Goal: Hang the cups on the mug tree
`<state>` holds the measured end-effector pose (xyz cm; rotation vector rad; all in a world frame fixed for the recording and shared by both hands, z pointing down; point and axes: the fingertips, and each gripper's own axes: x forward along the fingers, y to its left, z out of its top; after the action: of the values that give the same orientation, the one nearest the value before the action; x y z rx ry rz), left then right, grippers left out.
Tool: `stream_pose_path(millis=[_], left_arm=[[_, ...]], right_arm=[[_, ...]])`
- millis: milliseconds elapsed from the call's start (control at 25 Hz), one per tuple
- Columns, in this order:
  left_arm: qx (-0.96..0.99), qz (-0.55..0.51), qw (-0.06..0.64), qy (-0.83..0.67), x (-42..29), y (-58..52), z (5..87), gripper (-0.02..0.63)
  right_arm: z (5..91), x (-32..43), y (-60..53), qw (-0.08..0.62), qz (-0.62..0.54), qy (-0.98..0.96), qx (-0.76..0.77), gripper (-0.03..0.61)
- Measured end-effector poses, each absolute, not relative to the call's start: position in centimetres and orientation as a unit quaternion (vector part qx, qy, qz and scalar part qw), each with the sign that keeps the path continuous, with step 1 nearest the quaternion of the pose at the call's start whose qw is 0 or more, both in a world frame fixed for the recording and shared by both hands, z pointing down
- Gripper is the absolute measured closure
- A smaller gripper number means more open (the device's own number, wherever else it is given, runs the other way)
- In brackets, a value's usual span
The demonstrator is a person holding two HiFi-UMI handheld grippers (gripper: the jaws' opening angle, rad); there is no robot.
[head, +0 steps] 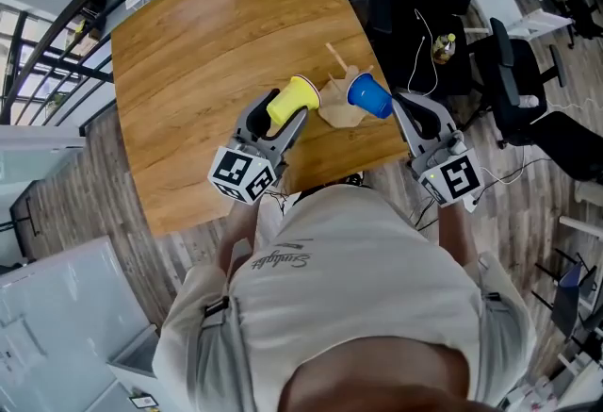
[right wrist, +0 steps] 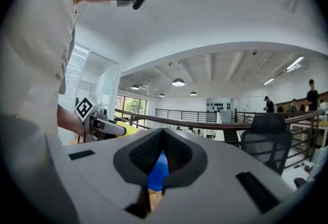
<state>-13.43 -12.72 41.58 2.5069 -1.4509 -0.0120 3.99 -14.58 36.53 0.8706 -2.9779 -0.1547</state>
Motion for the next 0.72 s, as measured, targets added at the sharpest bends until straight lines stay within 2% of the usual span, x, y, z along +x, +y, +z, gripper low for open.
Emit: stream_pose_path(millis=[400, 720], left_arm=[[0.863, 0.052, 0.103, -0.492, -12.0, -11.8, 42.7, 0.341], [0.865, 0.06, 0.124, -0.482, -11.2, -12.0, 44.4, 0.341]], right_arm=[[36.0, 4.8, -13.8, 0.017, -0.066, -0.952, 0.298, 0.585], [36.8, 5.4, -14.1, 0.012, -0.058, -0.947, 0.317, 0.585]])
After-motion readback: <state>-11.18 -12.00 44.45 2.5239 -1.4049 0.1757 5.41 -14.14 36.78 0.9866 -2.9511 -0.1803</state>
